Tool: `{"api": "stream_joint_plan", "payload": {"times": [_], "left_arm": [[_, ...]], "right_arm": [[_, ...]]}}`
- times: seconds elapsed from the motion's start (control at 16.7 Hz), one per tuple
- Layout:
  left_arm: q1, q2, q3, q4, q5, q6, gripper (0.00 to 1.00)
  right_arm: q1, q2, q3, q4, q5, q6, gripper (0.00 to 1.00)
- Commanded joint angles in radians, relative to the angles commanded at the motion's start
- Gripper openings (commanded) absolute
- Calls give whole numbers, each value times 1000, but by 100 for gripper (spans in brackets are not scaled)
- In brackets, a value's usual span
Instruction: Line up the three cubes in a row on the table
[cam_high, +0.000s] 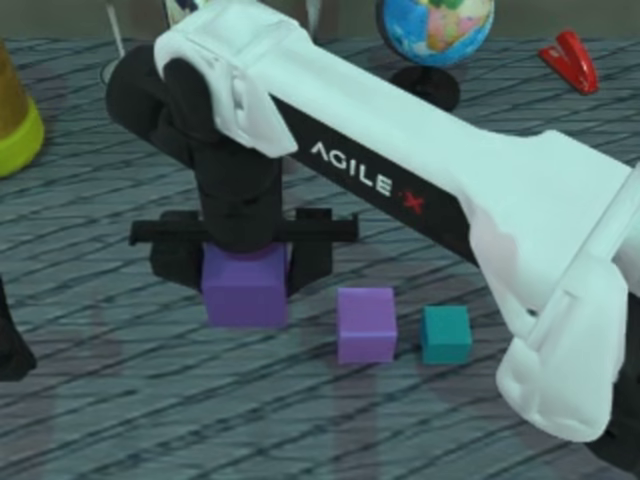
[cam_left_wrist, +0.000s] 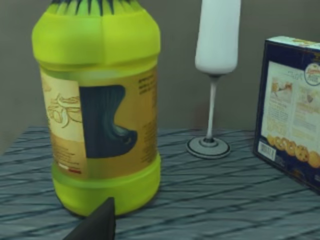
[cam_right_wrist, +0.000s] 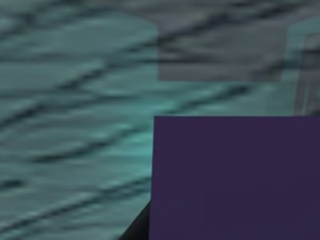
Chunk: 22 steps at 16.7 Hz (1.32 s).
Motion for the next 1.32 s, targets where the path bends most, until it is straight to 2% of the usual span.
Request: {"api": "stream_joint_plan", "payload": {"times": [0.3,0.72,1.02,1.32], "left_arm": [[0,0,0,0,0,0,100],[0,0,0,0,0,0,100],[0,0,0,0,0,0,100],[0,0,0,0,0,0,100]], "right_arm": [[-5,-14,-43,43,-1,-1,0],[1,-51,-352,299,-1,2,0],[3,-53,-379,326,-1,3,0],[3,-53,-379,326,-1,3,38]]}}
